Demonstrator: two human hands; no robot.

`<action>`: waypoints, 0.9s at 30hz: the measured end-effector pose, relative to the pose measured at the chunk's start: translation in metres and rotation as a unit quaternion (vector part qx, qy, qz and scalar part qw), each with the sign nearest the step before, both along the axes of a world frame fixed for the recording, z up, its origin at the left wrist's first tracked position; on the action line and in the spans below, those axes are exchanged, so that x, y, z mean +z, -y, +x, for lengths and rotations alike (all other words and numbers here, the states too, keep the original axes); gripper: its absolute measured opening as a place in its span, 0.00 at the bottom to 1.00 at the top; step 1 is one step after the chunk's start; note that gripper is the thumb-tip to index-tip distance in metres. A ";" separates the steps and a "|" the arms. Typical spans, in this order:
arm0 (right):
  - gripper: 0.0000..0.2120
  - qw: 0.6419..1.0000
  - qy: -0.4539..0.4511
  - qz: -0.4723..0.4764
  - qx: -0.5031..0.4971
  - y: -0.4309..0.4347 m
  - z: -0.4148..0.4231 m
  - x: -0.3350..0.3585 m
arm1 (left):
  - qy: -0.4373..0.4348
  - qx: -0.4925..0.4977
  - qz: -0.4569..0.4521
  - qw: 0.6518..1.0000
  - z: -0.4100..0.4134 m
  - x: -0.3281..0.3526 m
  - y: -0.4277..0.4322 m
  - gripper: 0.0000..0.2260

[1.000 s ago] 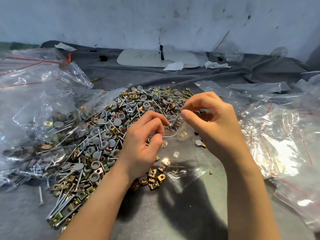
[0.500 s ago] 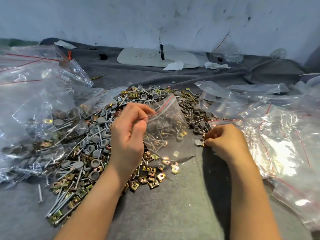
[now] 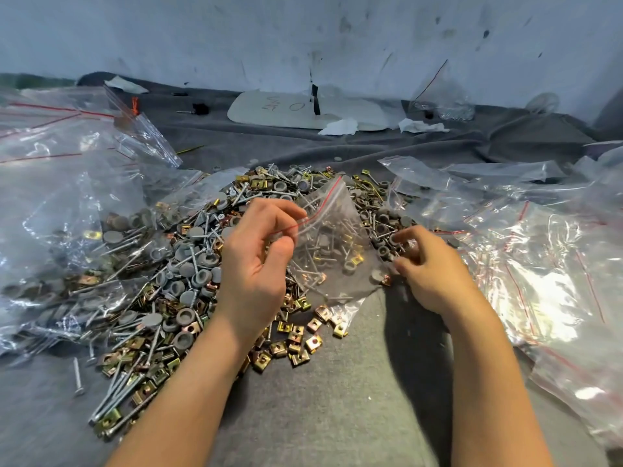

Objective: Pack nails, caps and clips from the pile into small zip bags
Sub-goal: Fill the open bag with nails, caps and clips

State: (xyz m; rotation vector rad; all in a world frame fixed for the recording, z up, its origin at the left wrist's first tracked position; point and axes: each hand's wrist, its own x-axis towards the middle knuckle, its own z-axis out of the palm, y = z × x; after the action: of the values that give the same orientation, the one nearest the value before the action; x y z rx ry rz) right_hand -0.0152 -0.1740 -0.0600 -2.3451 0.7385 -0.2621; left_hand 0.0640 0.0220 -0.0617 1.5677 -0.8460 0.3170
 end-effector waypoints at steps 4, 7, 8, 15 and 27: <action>0.09 0.954 0.266 0.104 0.088 -0.015 -0.009 0.031 | 0.069 -0.019 0.053 0.996 -0.003 0.000 0.003 0.08; 0.08 0.893 0.407 0.130 0.138 -0.035 -0.014 0.052 | 0.114 -0.034 0.079 0.990 -0.006 0.001 0.004 0.09; 0.08 0.884 0.428 0.118 0.146 -0.042 -0.014 0.056 | 0.126 -0.038 0.082 0.988 -0.006 0.001 0.004 0.09; 0.05 0.927 0.352 -0.028 0.130 -0.065 -0.005 0.051 | 0.128 -0.032 0.071 0.989 -0.004 -0.001 0.003 0.10; 0.07 0.939 0.317 0.131 0.013 -0.039 0.012 0.021 | 0.010 0.017 -0.036 0.999 -0.002 0.003 -0.001 0.06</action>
State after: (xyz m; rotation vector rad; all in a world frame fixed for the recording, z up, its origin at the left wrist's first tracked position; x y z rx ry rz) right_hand -0.0035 -0.1345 -0.0387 -1.8501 0.3900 -0.8086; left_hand 0.0618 0.0230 -0.0584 1.5152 -0.8155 0.3834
